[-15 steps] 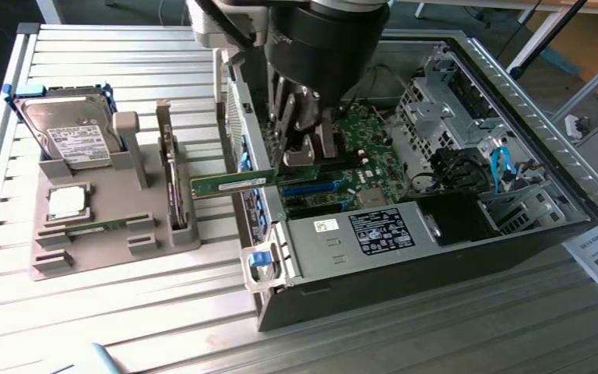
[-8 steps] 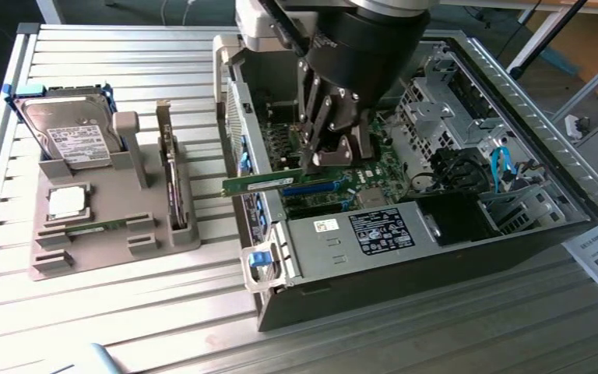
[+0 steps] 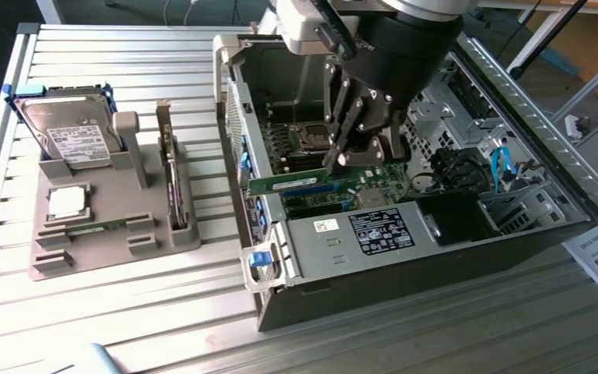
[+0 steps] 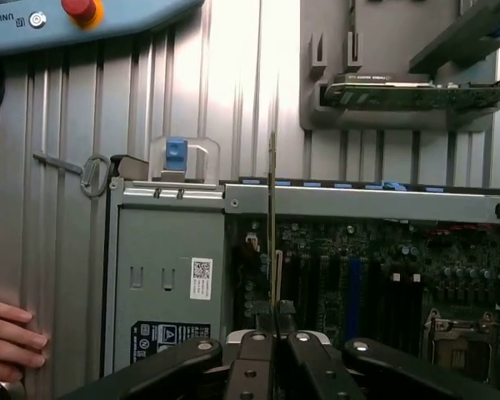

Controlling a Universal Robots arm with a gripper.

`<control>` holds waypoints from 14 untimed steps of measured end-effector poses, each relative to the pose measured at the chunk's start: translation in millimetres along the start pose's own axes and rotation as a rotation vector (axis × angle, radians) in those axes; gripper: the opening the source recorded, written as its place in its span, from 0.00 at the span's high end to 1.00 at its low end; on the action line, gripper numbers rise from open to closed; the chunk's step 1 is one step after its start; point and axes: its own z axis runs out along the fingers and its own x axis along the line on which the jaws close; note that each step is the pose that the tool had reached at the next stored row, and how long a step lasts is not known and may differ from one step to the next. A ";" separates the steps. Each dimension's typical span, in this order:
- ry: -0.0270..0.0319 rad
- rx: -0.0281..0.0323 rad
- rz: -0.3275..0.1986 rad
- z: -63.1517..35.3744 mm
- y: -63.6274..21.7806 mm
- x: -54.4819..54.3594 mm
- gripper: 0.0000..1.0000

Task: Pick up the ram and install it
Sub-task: 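Pick up the ram and move it above insertion slot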

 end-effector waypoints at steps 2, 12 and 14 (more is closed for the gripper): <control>0.0000 -0.0001 0.000 -0.2 -6.9 1.3 0.88; -0.0001 -0.0007 0.000 -1.4 -44.0 8.0 0.88; 0.0000 -0.0007 0.000 -1.6 -50.2 9.1 0.88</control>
